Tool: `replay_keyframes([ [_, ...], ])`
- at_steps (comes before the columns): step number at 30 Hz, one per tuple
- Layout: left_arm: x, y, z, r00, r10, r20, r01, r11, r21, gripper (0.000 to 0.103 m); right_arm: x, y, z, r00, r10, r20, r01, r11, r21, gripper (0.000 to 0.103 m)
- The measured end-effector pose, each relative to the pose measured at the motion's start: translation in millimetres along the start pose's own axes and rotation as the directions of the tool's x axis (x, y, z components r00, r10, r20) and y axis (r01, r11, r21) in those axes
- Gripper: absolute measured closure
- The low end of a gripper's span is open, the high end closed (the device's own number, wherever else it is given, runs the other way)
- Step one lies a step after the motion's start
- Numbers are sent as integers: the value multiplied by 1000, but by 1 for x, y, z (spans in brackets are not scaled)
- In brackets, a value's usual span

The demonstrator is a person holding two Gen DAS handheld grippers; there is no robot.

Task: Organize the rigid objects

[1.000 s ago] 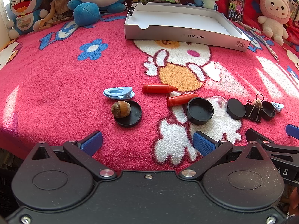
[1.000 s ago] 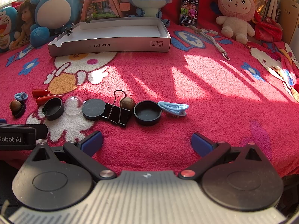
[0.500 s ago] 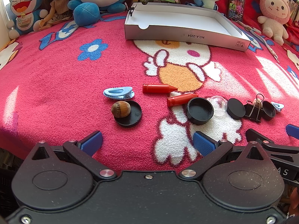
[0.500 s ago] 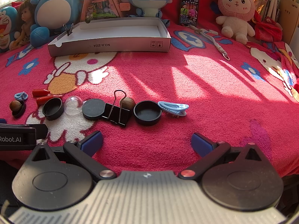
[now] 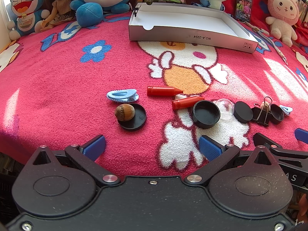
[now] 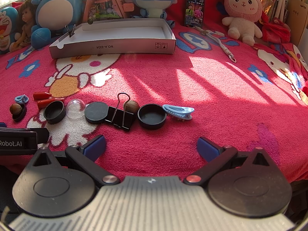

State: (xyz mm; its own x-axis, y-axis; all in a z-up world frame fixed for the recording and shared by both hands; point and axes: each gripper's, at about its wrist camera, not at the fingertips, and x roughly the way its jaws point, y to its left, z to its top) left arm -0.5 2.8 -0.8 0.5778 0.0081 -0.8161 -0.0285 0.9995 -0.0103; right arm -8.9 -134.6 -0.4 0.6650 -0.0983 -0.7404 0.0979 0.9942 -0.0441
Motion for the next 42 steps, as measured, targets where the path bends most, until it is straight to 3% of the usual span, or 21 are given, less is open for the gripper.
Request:
replay_keyframes([
  [7, 0, 0, -2, 1000, -5, 4, 5, 1000, 8, 0, 1, -1, -5, 999, 19, 43, -19, 1000, -7, 0],
  [13, -6, 4, -17, 993, -31, 111, 27, 999, 42, 0, 0, -5, -4, 999, 15, 39, -15, 1000, -1, 0],
  [15, -8, 5, -17, 993, -40, 114, 35, 998, 48, 0, 2, -2, -2, 999, 7, 36, -7, 1000, 6, 0],
  [17, -10, 10, -16, 992, -55, 116, 53, 998, 17, 6, 1, -1, -3, 998, 8, 57, -8, 1000, -3, 0],
  [20, -17, 23, -15, 986, -61, 153, 69, 997, -46, 25, -7, 2, -4, 994, 24, 109, -22, 1000, -13, 10],
  [22, -21, 27, -14, 983, -62, 170, 70, 997, -40, 43, -13, 3, -3, 990, 31, 141, -29, 999, -18, 19],
  [25, -24, 27, -14, 980, -59, 192, 61, 998, -5, 59, -15, 0, -1, 987, 40, 159, -40, 999, -8, 30],
  [28, -25, 29, -13, 977, -40, 210, 44, 999, -16, 66, -17, -6, -1, 985, 50, 167, -55, 998, 23, 53],
  [34, -26, 34, -11, 971, 0, 240, 9, 999, -37, 72, -18, 3, 0, 977, 132, 169, -137, 990, 19, 65],
  [42, -18, 33, -8, 971, -29, 236, 38, 999, -32, 81, -10, 13, 5, 980, 117, 162, -123, 992, 30, 69],
])
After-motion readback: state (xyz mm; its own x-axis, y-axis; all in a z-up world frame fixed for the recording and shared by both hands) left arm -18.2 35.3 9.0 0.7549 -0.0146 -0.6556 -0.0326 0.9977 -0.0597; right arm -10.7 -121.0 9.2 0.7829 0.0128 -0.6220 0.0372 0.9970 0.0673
